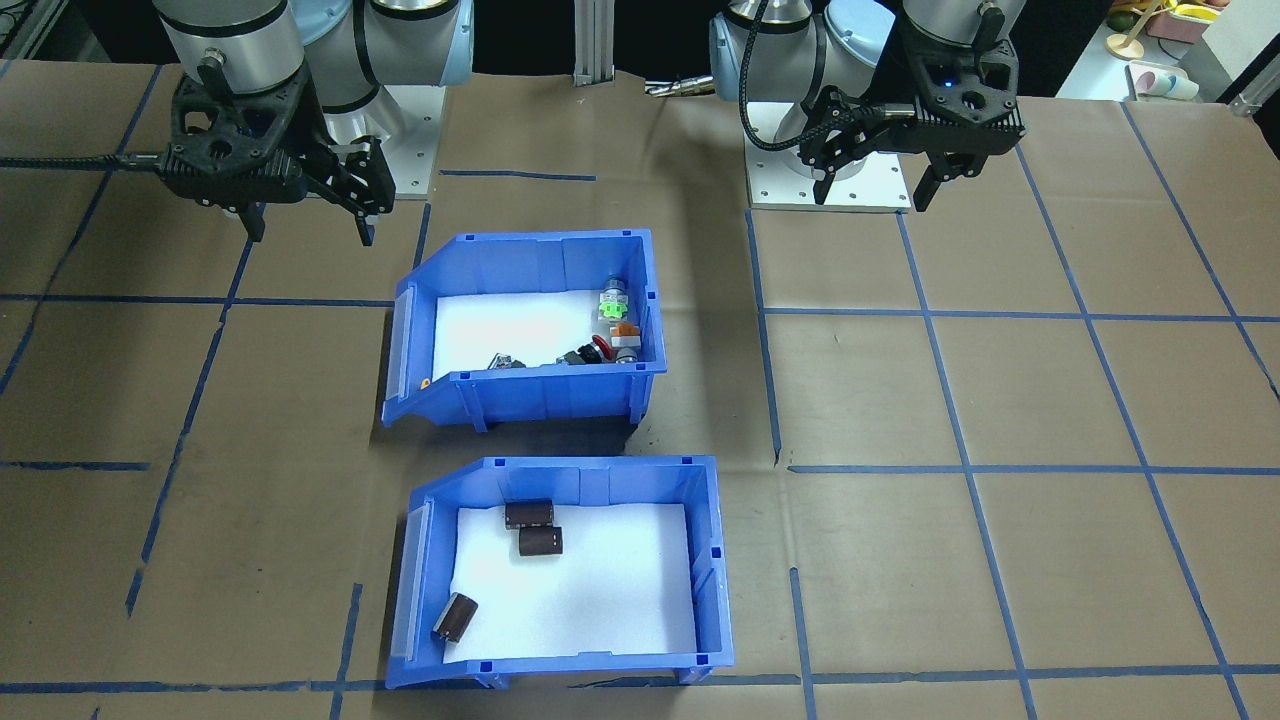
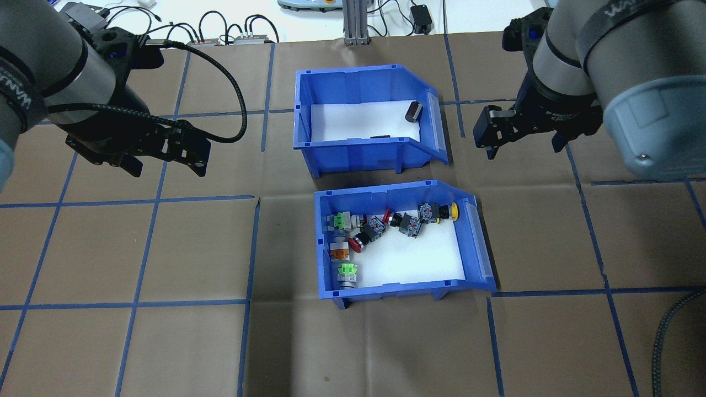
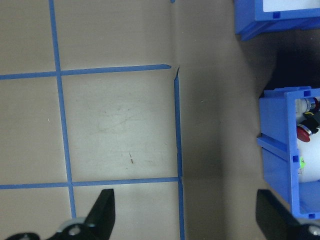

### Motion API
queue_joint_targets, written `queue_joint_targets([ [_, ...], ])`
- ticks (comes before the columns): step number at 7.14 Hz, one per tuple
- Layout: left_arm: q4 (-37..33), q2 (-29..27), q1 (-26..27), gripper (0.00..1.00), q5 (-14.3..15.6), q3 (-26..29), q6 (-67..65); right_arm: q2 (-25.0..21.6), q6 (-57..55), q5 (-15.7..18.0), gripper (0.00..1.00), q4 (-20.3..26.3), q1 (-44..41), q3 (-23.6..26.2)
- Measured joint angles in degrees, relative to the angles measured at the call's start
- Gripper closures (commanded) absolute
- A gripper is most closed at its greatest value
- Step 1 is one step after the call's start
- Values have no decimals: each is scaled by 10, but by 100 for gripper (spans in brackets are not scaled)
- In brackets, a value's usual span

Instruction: Place battery box in front

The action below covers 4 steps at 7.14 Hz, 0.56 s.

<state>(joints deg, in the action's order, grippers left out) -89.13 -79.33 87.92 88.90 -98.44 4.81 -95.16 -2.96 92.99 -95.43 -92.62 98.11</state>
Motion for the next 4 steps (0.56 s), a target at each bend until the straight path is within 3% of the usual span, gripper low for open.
queue_joint_targets([
  [4,-1,0,0,0,0,-1,0,2,6,-15,0,2,20,0],
])
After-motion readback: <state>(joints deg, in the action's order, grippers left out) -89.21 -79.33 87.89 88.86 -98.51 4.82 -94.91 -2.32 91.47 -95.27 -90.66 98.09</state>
